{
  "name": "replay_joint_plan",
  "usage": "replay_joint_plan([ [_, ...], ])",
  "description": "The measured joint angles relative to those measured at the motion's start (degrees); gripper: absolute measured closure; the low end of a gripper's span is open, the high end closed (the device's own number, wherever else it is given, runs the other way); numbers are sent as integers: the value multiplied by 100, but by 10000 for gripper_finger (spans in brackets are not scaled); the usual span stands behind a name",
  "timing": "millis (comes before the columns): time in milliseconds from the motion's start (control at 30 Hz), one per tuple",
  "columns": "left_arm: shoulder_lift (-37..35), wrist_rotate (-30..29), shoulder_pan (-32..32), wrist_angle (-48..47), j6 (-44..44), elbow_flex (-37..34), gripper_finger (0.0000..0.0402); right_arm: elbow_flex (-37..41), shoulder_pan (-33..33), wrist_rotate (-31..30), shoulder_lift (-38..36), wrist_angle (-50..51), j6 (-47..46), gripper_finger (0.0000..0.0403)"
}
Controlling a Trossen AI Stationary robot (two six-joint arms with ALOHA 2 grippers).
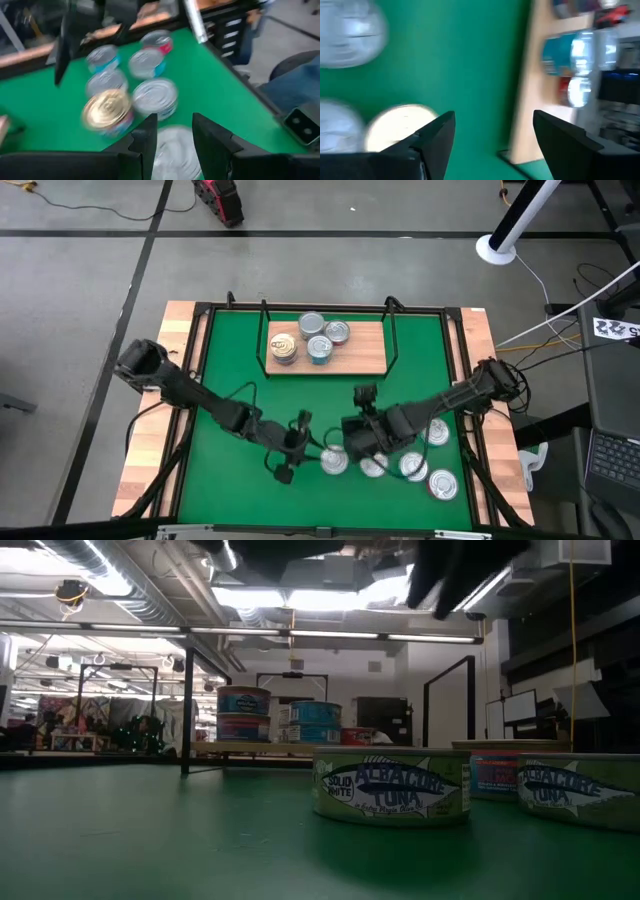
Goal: Stack canned seafood by type on shelf
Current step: Put the green tuna can on the shelf
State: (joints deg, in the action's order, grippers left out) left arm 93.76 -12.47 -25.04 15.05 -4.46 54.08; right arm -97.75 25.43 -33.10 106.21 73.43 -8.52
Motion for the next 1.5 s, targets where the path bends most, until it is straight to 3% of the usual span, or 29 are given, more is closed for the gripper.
replay_joint_plan([
  [233,683,-2,-471,423,-491,0,283,389,382,1291,2,-502,-473,134],
  [467,1207,-8,-557,519,-665,0,283,825,578,2389,2,-1925,-476,134],
  [700,1570,-226,-488,672,-847,0,283,1127,619,2421,2,-2842,-474,134],
  [1100,1959,-395,-382,857,-1243,2,285,1187,605,2209,2,-2993,-463,134],
  [1500,1960,-576,-273,712,-1595,11,311,1187,605,2172,2,-2994,-452,134],
])
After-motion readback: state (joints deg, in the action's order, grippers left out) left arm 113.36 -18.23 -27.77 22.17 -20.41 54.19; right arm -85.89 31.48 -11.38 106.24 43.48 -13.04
